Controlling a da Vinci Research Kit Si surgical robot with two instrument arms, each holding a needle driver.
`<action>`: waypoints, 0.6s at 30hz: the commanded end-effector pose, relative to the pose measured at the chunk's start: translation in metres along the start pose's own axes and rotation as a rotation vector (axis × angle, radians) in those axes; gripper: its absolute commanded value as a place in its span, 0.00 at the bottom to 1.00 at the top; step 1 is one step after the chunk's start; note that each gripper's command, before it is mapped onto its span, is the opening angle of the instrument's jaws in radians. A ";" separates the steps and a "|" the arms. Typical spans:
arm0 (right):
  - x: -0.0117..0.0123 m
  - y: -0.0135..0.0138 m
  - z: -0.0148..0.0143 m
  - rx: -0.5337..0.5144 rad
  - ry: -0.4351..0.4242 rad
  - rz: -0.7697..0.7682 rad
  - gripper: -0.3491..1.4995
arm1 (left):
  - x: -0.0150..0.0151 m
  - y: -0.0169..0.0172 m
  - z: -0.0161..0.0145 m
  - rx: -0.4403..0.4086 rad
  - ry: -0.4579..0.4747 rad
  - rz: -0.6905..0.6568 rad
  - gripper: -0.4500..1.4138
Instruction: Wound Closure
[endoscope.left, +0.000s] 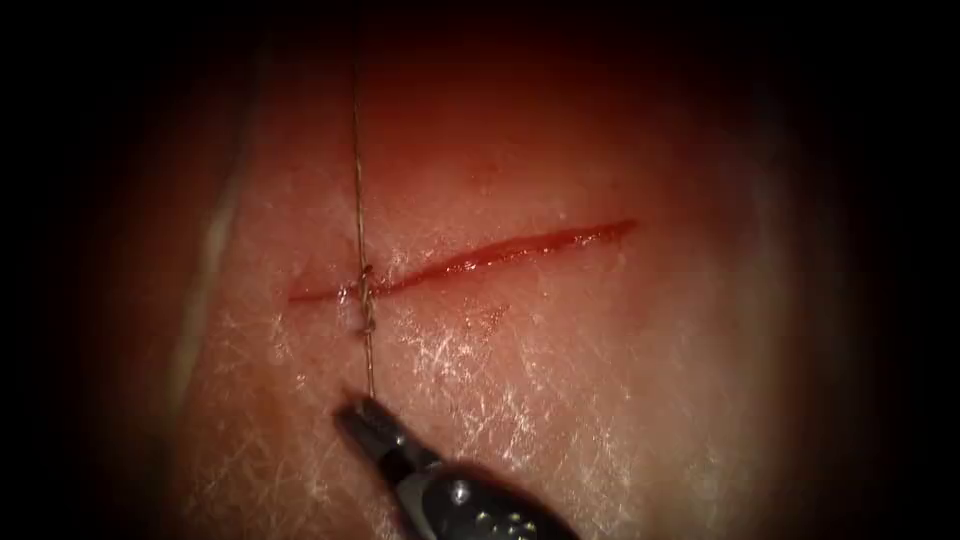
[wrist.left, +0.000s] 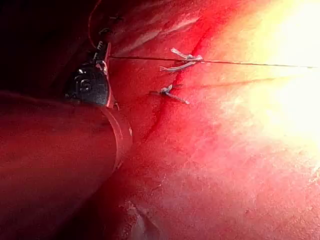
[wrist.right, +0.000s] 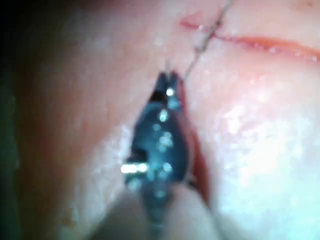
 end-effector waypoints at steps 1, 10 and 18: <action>-0.0007 -0.0005 0.0006 0.005 -0.003 0.002 0.00 | -0.0002 -0.0004 0.0007 -0.001 0.003 0.001 0.00; 0.0003 -0.0001 0.0011 0.128 0.057 -0.194 0.10 | 0.0005 0.0013 0.0003 -0.039 0.017 -0.011 0.00; 0.0006 -0.0004 0.0002 0.209 0.058 -0.394 0.86 | 0.0033 0.0036 -0.0008 -0.084 0.031 -0.018 0.00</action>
